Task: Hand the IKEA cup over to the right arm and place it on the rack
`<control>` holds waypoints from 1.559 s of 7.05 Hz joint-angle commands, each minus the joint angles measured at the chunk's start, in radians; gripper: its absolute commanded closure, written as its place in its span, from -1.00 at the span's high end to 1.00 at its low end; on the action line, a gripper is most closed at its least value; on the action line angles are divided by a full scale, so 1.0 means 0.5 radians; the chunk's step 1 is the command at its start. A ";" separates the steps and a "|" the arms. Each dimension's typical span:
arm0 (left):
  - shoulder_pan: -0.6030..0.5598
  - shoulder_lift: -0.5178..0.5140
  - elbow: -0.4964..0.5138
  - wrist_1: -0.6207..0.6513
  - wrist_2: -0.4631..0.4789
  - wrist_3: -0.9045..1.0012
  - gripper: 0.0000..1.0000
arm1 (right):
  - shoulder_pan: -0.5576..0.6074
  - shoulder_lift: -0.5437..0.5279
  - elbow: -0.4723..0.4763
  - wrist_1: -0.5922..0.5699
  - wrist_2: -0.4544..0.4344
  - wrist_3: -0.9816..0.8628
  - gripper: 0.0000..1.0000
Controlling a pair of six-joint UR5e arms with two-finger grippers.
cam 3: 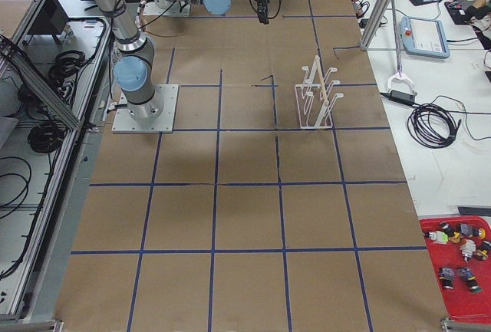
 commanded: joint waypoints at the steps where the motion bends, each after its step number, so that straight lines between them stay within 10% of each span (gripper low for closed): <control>1: 0.054 -0.128 -0.070 0.130 0.004 0.000 0.99 | 0.000 0.038 0.070 -0.349 0.290 0.288 0.99; 4: 0.063 -0.181 -0.104 0.137 0.010 -0.006 0.99 | 0.000 0.228 0.226 -1.139 0.291 0.986 0.99; 6: 0.066 -0.205 -0.104 0.192 0.010 0.000 0.95 | 0.000 0.219 0.361 -1.242 0.534 1.160 0.99; 11: 0.066 -0.218 -0.104 0.183 0.138 -0.018 -1.00 | 0.000 0.231 0.668 -2.199 0.548 1.832 0.99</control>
